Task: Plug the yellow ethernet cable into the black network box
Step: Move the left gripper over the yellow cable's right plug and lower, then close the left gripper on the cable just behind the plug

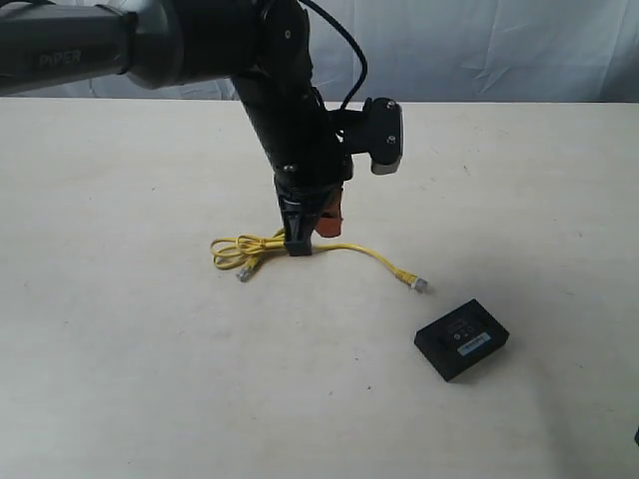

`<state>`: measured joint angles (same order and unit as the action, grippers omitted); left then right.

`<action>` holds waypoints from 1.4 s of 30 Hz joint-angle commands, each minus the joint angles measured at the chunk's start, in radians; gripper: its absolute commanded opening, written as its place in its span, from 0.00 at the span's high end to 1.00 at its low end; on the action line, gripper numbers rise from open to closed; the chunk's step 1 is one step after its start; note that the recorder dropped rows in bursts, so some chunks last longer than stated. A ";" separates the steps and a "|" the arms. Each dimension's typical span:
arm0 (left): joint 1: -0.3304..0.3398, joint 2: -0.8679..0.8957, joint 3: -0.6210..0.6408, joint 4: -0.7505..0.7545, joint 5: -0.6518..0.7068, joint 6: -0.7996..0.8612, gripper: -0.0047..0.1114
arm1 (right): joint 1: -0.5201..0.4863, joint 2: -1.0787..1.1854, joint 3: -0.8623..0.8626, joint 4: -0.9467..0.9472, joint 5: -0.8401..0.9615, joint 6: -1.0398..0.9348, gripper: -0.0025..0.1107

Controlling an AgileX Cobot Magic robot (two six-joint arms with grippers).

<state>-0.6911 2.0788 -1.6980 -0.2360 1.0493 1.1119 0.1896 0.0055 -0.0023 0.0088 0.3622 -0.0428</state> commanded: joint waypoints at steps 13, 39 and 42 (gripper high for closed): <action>-0.077 0.115 -0.063 -0.019 -0.103 0.274 0.96 | -0.003 -0.006 0.002 0.001 -0.010 -0.001 0.98; -0.049 0.191 -0.124 -0.051 -0.163 0.274 0.96 | -0.003 -0.006 0.002 0.001 -0.010 -0.001 0.98; -0.049 0.200 -0.124 -0.045 -0.185 0.278 0.96 | -0.003 -0.006 0.002 0.001 -0.010 -0.001 0.98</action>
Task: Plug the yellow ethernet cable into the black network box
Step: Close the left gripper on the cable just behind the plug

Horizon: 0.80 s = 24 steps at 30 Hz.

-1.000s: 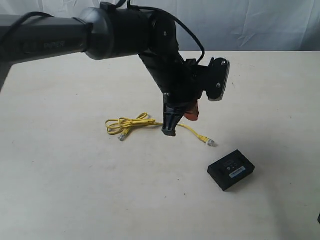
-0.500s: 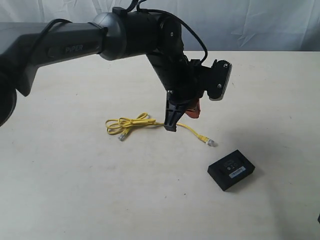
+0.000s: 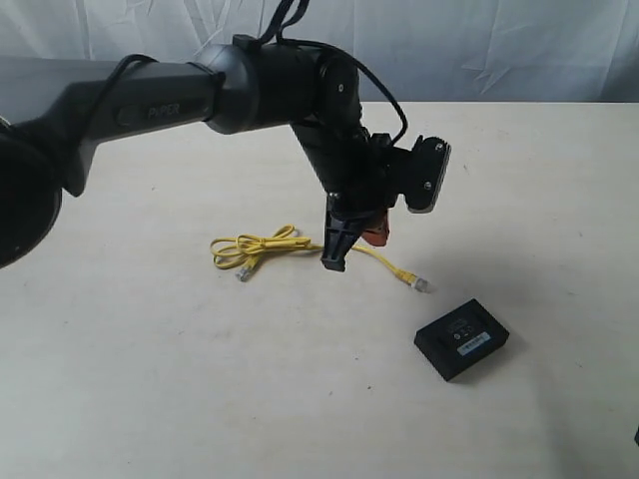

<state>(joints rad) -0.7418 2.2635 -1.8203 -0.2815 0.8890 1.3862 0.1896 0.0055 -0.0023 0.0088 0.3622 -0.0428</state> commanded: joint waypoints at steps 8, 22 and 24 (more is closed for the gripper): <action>0.026 0.060 -0.027 0.032 0.013 0.042 0.96 | -0.003 -0.006 0.002 0.001 -0.010 -0.001 0.98; 0.040 0.102 -0.075 -0.084 0.015 0.121 0.80 | -0.003 -0.006 0.002 0.001 -0.010 -0.001 0.98; 0.040 0.105 -0.075 -0.084 0.020 0.145 0.75 | -0.003 -0.006 0.002 0.001 -0.010 -0.001 0.98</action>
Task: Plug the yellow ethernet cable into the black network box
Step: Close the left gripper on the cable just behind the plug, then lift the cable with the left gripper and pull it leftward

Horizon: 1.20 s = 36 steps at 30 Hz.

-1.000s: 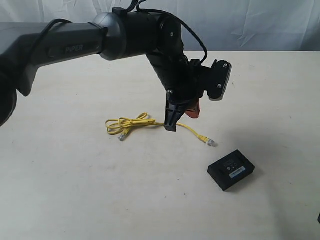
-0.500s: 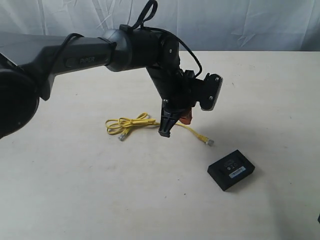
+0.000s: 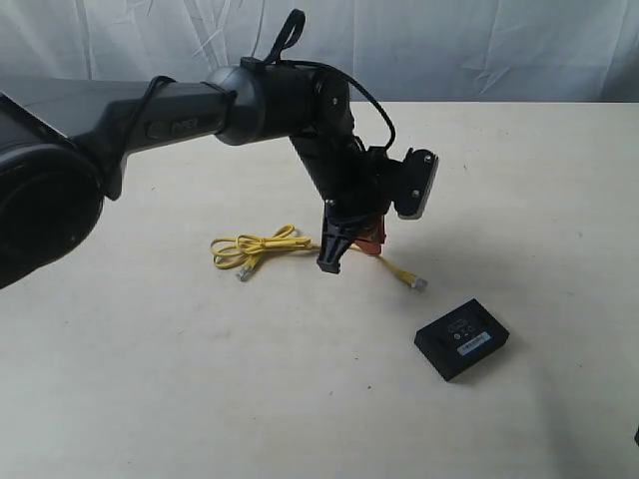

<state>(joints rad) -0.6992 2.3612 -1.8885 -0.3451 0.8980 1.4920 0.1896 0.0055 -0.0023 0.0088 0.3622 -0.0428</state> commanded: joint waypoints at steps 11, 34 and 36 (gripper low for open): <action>-0.002 0.034 -0.002 -0.027 0.004 0.118 0.68 | -0.003 -0.006 0.002 0.001 -0.010 -0.001 0.98; -0.011 0.003 0.002 0.000 0.044 -0.008 0.96 | -0.003 -0.006 0.002 0.001 -0.010 -0.001 0.98; -0.011 -0.035 0.002 0.003 0.053 -0.108 0.96 | -0.003 -0.006 0.002 0.001 -0.010 -0.001 0.98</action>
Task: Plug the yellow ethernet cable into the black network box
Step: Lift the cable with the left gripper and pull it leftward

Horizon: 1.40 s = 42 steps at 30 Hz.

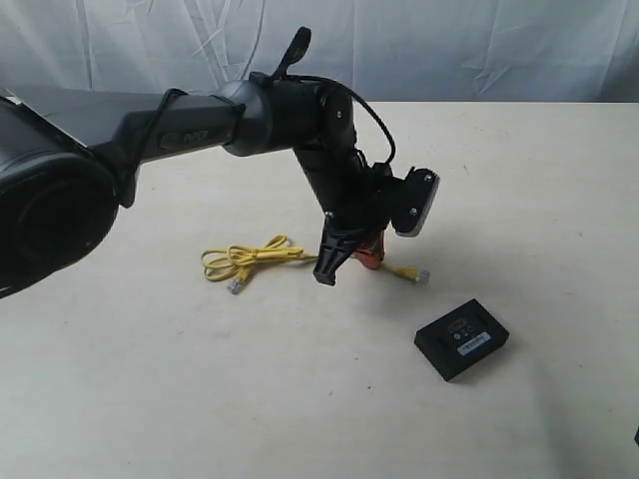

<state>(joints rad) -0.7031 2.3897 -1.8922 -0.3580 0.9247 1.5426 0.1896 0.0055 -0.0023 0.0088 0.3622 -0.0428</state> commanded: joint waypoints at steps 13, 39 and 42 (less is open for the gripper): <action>0.014 -0.311 0.136 0.147 0.171 -0.419 0.96 | -0.003 -0.006 0.002 0.001 -0.010 -0.001 0.98; 0.095 -0.808 0.886 0.075 -0.155 -0.477 0.96 | -0.003 -0.006 0.002 -0.039 -0.272 -0.006 0.98; 0.095 -0.842 0.943 0.069 -0.182 -0.477 0.96 | -0.003 -0.006 0.002 -0.055 -0.387 -0.008 0.98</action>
<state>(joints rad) -0.6083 1.5816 -0.9924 -0.2685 0.7744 1.0756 0.1896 0.0055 -0.0023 -0.0207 0.0978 -0.0446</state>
